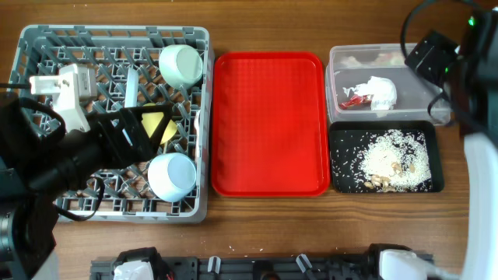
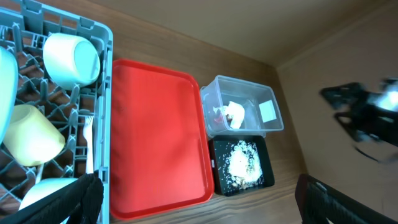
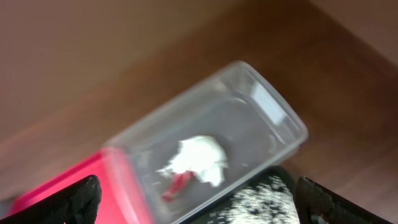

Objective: Sort waste into correct bins and load items into the dishwasher rack

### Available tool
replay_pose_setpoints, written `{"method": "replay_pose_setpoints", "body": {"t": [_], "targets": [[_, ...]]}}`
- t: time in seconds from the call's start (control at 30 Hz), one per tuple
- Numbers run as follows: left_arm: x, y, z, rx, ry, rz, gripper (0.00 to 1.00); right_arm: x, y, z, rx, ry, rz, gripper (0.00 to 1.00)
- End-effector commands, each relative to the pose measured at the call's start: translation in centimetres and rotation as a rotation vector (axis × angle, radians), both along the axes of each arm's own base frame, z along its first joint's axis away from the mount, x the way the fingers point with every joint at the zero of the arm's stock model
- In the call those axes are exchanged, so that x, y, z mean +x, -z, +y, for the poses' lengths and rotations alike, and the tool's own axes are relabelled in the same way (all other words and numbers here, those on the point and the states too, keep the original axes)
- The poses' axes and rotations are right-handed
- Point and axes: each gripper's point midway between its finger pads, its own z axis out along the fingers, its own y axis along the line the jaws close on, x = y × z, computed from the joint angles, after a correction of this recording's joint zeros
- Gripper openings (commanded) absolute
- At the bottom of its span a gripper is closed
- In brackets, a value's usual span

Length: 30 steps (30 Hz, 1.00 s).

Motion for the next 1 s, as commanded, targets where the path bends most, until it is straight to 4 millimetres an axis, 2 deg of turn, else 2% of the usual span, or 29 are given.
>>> {"method": "replay_pose_setpoints", "body": {"t": [0.0,0.07,0.1,0.13,0.2,0.27,0.37,0.43,0.57,0.67,0.7,0.77,0.87,0.9,0.97], "targets": [[-0.1,0.0,-0.1,-0.002,-0.002,0.002,1.00,-3.7,-5.5,3.9,-0.015,-0.114,-0.170,1.00],[-0.1,0.0,-0.1,-0.002,-0.002,0.003,1.00,-7.1,-8.7,6.4,-0.002,-0.208,-0.288,1.00],[-0.1,0.0,-0.1,-0.002,-0.002,0.003,1.00,-8.6,-9.9,7.0,0.005,-0.237,-0.334,1.00],[-0.1,0.0,-0.1,-0.002,-0.002,0.002,1.00,-10.6,-11.5,7.1,0.010,-0.253,-0.403,1.00],[-0.1,0.0,-0.1,-0.002,-0.002,0.002,1.00,-13.6,-13.3,6.5,0.017,-0.254,-0.492,1.00],[-0.1,0.0,-0.1,-0.002,-0.002,0.002,1.00,-16.2,-14.4,5.9,0.024,-0.248,-0.584,1.00],[-0.1,0.0,-0.1,-0.002,-0.002,0.002,1.00,-18.5,-16.0,5.4,0.047,-0.237,-0.823,1.00],[-0.1,0.0,-0.1,-0.002,-0.002,0.002,1.00,-19.6,-15.8,5.2,0.061,-0.232,-0.995,1.00],[-0.1,0.0,-0.1,-0.002,-0.002,0.002,1.00,-19.8,-12.8,5.7,0.087,-0.250,-1.226,1.00],[-0.1,0.0,-0.1,-0.002,-0.001,0.002,1.00,-18.9,-9.2,6.0,0.099,-0.243,-1.392,1.00],[-0.1,0.0,-0.1,-0.002,-0.002,0.002,1.00,-18.0,-7.1,6.3,0.101,-0.247,-1.410,1.00],[-0.1,0.0,-0.1,-0.002,-0.002,0.002,1.00,-16.8,-4.5,6.7,0.099,-0.260,-1.379,1.00],[-0.1,0.0,-0.1,-0.002,-0.002,0.002,1.00,-14.3,1.1,7.1,0.088,-0.264,-1.255,1.00],[-0.1,0.0,-0.1,-0.002,-0.002,0.002,1.00,-13.5,3.1,7.0,0.083,-0.255,-1.203,1.00],[-0.1,0.0,-0.1,-0.002,-0.002,0.002,1.00,-12.8,5.5,6.5,0.119,-0.221,-1.144,1.00]]}}
